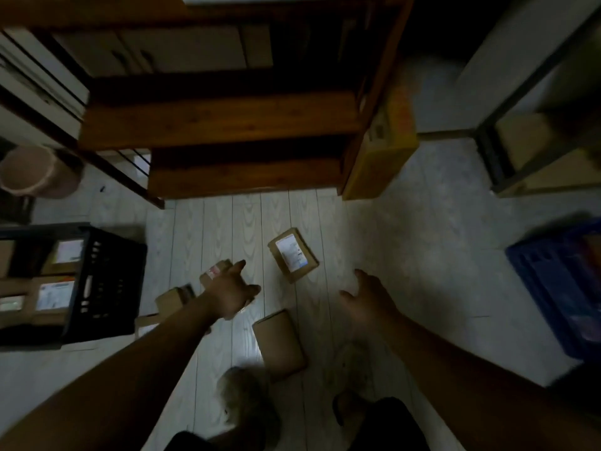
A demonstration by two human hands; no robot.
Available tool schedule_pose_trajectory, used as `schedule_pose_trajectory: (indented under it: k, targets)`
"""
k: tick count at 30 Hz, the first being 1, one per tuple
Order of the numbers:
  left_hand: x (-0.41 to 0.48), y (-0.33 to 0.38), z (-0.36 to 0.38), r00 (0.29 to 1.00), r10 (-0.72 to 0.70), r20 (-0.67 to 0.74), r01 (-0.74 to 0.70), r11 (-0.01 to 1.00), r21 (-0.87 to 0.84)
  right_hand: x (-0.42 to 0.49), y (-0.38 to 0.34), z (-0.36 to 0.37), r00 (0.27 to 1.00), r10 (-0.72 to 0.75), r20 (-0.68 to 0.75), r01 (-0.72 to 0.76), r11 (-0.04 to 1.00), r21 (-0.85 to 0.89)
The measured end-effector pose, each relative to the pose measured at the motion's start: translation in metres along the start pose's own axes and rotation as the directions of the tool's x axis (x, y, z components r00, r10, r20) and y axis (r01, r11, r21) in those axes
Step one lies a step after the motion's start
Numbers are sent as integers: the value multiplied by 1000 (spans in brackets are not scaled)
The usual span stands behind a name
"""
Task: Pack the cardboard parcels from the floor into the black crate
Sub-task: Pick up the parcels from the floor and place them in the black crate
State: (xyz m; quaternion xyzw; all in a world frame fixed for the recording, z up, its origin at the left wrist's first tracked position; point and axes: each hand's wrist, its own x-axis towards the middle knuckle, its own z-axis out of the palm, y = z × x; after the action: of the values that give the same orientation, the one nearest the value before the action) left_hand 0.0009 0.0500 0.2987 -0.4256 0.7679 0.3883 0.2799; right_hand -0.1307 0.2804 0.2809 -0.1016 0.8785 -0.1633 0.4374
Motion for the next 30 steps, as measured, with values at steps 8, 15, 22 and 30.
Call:
schedule_pose_trajectory:
  k: [8,15,22,30]
  targets:
    - [219,-71,101,997,-31,-75,29,999,-25,219,43,125,996,-87,-5,87,996,24]
    - [377,-91,156,973,84,-215,-98,994,-55,356,58,202,986,-159,-56,164,982,96]
    - [411,-88,175,960,185,-211,-205,976,-76,384,73,205,987,-136,-85,137,991,8]
    - [439,-88,173,969,218,-115,-227,971,-78,381,74,224,986,32,166,-111,864,491]
